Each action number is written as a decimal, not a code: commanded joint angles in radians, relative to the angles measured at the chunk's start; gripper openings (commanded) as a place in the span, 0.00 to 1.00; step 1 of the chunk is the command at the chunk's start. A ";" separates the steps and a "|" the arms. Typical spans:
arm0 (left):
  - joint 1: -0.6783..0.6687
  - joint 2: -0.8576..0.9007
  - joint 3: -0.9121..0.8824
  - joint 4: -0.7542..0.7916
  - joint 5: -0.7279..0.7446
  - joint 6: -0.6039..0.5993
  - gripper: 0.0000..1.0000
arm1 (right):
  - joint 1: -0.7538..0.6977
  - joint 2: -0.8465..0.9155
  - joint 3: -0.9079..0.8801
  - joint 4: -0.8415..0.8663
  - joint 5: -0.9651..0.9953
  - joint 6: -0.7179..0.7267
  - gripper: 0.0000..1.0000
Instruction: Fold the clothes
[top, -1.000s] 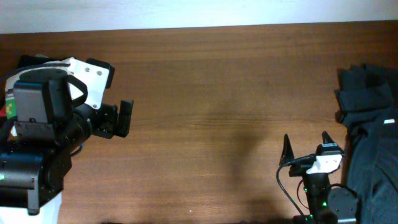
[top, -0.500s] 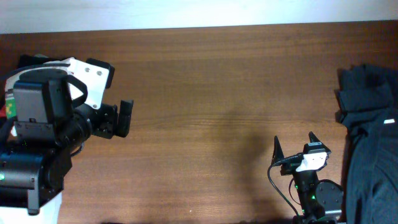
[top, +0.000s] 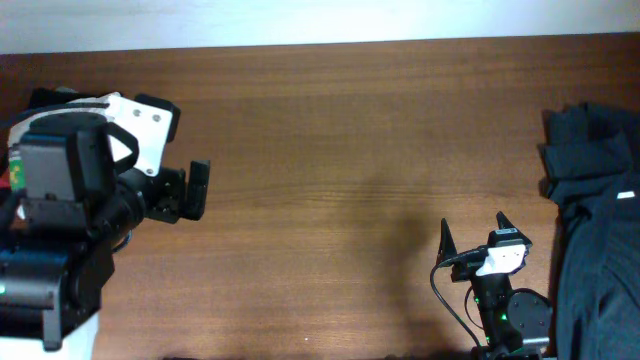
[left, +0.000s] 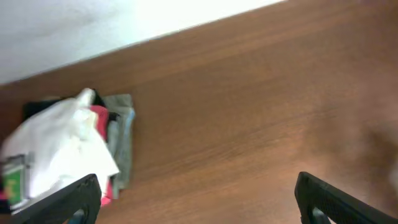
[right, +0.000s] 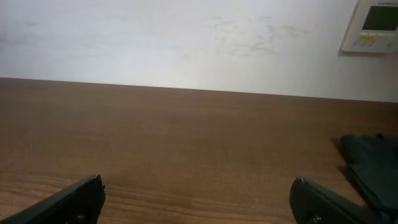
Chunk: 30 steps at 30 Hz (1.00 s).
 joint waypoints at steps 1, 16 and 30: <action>-0.004 -0.161 -0.095 0.104 -0.081 0.041 0.99 | -0.007 -0.004 -0.005 -0.005 -0.014 -0.006 0.99; 0.036 -1.173 -1.401 0.944 -0.070 0.102 0.99 | -0.007 -0.004 -0.005 -0.005 -0.013 -0.006 0.99; 0.037 -1.172 -1.732 1.192 -0.076 0.101 0.99 | -0.007 -0.004 -0.005 -0.005 -0.014 -0.006 0.99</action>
